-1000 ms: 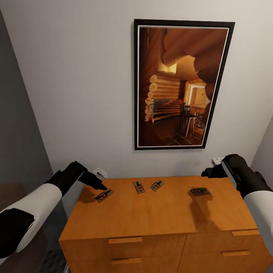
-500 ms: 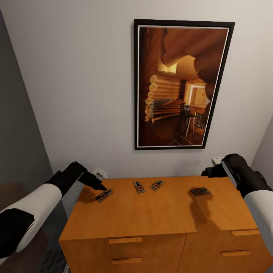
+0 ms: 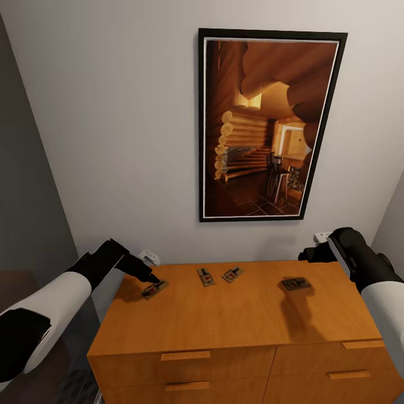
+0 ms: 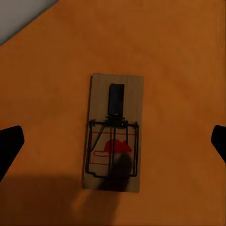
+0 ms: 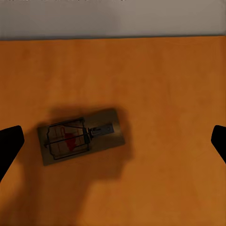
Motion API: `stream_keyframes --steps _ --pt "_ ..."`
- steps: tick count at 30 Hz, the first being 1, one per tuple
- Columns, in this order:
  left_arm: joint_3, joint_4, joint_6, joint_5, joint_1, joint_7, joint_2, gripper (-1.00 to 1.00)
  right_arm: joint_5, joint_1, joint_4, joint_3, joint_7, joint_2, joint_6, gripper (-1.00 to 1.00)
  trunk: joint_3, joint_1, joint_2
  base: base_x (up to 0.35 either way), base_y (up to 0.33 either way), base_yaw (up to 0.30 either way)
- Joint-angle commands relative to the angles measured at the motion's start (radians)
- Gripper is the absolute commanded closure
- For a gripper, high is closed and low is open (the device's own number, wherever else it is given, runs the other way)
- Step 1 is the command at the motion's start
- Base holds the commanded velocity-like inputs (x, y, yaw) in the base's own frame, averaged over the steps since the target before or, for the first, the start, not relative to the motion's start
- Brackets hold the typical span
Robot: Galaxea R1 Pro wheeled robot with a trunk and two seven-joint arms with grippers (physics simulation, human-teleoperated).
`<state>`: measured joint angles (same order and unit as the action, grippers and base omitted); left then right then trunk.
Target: Take the four mousetraps from the cabinet in the bathroom and place them on the bathroom floor. Make sure all four end up on the same floor surface, and ensure that at least two of them are either under or directly next to the same bathroom sink.
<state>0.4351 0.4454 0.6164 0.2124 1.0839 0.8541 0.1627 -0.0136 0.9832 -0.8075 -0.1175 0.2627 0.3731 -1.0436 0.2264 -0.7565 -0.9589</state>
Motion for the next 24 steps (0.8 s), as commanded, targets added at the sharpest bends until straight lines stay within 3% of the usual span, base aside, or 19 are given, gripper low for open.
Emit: stream_keyframes --steps 1,13,24 --pt "0.001 0.002 -0.004 0.011 0.001 0.012 0.001 -1.0 -0.002 0.001 -0.001 -0.004 0.003 0.001 -0.004 -1.0 0.002 0.0 -0.001 0.0 0.0 0.0" --pt "0.001 -0.019 -0.037 0.097 0.001 0.052 0.0 -1.0 -0.002 0.002 -0.001 -0.004 0.003 0.001 -0.004 -1.0 0.002 0.0 -0.001 0.0 0.0 0.0" --pt "0.0 -0.023 -0.039 0.11 0.001 0.071 0.0 -1.0 -0.002 0.002 -0.001 -0.004 0.003 0.012 -0.004 -1.0 0.002 0.0 -0.001 0.0 0.0 0.0"
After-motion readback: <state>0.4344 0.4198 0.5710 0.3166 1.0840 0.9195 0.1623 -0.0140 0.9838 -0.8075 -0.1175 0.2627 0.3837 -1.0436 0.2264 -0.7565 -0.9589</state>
